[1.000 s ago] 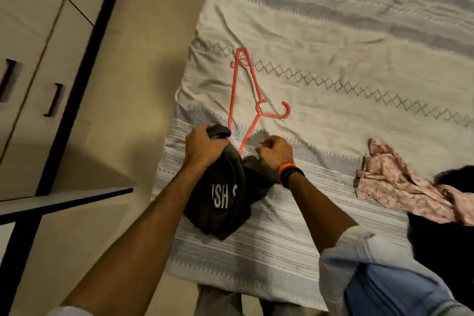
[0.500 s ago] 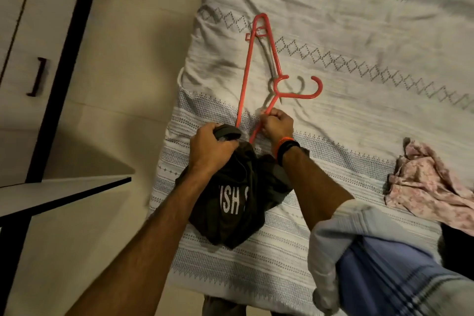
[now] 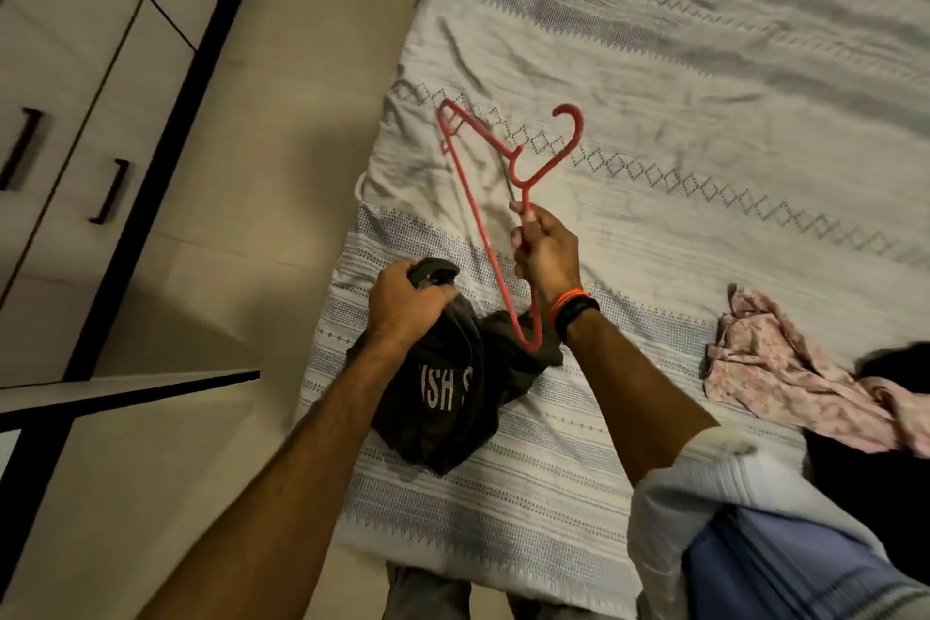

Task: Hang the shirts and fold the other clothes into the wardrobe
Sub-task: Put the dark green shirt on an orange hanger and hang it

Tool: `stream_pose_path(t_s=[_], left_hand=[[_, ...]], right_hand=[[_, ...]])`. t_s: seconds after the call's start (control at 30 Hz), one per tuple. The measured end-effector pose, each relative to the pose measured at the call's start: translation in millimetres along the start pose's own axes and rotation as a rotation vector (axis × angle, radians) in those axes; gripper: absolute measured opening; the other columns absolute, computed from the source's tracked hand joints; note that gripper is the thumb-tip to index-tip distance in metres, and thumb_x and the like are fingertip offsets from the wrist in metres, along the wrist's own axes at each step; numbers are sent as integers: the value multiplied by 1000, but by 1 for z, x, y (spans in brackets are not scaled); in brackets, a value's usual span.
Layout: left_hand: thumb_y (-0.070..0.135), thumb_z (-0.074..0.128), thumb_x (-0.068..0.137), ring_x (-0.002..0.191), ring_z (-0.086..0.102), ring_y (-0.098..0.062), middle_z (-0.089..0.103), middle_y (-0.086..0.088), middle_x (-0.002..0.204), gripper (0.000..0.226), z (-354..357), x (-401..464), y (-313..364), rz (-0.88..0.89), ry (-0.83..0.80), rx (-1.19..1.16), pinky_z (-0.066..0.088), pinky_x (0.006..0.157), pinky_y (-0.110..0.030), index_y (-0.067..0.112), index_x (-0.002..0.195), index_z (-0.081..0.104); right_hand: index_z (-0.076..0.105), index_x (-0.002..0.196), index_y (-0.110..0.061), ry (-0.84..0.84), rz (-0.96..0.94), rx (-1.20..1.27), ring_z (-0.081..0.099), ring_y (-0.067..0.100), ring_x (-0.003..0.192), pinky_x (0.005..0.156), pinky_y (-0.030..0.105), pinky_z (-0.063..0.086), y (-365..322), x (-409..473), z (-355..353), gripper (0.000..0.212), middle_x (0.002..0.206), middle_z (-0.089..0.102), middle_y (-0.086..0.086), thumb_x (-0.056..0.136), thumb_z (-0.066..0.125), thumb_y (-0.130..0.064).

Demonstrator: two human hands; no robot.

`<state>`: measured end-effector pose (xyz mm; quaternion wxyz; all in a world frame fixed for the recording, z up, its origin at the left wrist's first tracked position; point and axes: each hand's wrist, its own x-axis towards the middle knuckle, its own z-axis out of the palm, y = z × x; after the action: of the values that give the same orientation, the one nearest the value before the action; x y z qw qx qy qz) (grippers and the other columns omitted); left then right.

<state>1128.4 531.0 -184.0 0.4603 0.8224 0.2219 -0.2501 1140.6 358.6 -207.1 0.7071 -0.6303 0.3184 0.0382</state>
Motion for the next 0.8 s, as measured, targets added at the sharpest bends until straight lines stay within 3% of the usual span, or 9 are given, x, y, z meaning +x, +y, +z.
stream_pose_path(t_s=[0.2,0.37,0.47,0.53,0.63,0.7,0.8], left_hand=[[26,86,68,88,70,-26,73,-6,92,35,-14,-49,12,-46,3,-222,59,83,-41,13,98,73],[37,85,72,79,68,-23,72,-5,83,29,-32,-112,23,-64,29,-413,57,69,-30,14,81,71],[61,83,61,87,68,-23,72,-6,92,59,-38,-158,25,-47,65,-475,58,83,-38,9,87,69],[75,77,49,100,66,-27,71,-8,106,86,-40,-183,25,-56,85,-509,54,94,-44,9,104,70],[85,70,40,106,63,-27,67,-6,116,106,-38,-214,21,-45,105,-568,51,97,-43,12,117,67],[84,69,42,99,66,-29,70,-6,109,98,-38,-231,21,-36,120,-590,54,93,-44,15,111,69],[63,70,54,89,72,-29,76,-7,91,62,-40,-249,19,15,125,-590,57,88,-48,16,93,77]], right_hand=[[66,108,-3,-166,-19,70,38,8,56,48,20,31,-12,-74,-20,25,80,64,0,104,42,-7],[65,114,0,-308,-69,37,36,7,52,44,18,28,-21,-133,-48,26,75,60,1,104,42,-6],[65,117,-2,-396,-105,35,32,8,49,43,19,24,-27,-172,-68,27,71,57,0,103,42,-6],[63,121,-4,-442,-104,61,31,9,49,43,20,24,-30,-193,-78,29,69,56,1,100,43,-2],[62,122,-5,-491,-81,72,31,9,45,42,18,22,-38,-226,-93,37,63,55,2,94,42,7],[63,118,-4,-548,-91,68,30,7,41,42,16,18,-45,-247,-102,34,59,54,2,94,43,9],[66,106,-10,-626,-120,16,28,5,37,42,13,17,-59,-271,-113,31,53,52,0,95,44,9]])
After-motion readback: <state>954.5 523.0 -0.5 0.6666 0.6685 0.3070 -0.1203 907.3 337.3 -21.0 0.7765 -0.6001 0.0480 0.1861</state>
